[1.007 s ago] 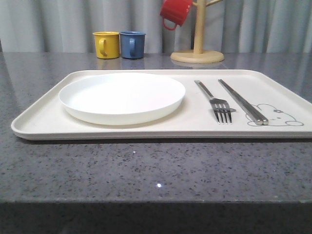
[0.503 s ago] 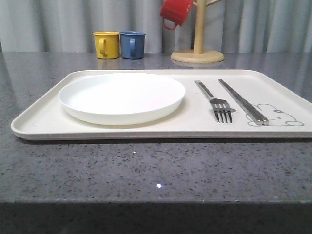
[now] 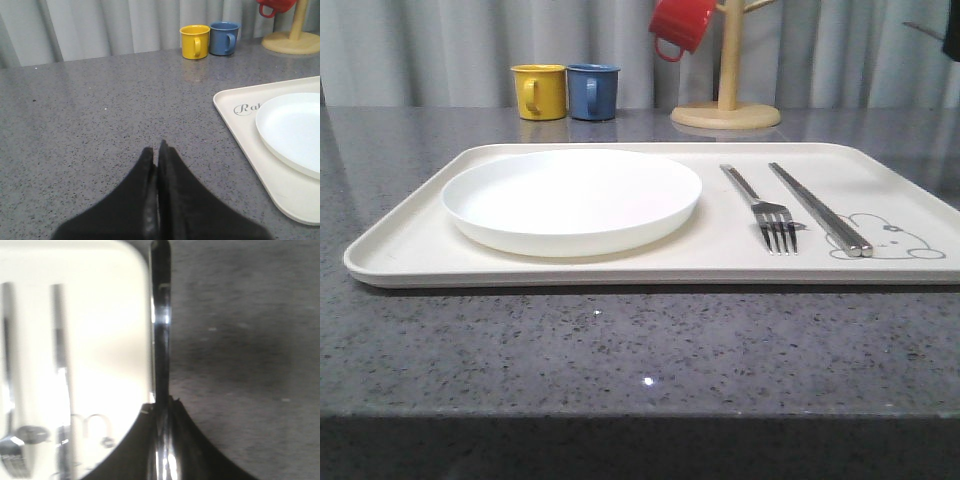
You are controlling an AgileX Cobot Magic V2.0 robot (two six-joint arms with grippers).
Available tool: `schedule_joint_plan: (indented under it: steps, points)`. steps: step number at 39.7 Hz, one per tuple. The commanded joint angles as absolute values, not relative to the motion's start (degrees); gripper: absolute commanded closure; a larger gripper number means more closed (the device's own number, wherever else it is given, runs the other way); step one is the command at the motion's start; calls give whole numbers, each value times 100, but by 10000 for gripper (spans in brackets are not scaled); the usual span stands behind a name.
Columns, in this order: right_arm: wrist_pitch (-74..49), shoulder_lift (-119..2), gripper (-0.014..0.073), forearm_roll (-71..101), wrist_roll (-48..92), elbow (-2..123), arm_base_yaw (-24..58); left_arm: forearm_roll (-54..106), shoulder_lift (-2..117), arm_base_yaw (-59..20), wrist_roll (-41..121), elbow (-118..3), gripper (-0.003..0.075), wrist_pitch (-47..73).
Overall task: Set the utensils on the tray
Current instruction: 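Lower the steel spoon onto the tray beside the chopsticks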
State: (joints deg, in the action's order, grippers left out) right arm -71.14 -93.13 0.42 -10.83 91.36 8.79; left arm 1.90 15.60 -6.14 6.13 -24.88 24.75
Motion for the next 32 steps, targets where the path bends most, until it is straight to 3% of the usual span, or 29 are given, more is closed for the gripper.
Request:
schedule_joint_plan:
  steps: [1,32]
  points:
    - [-7656,-9226,598,0,-1258,9303,1151,246,1605,-655,586,-2643,739,2035]
    - [-7655,-10232,598,161,-1554,9303,1520,246,1605,-655,586,-2643,739,2035]
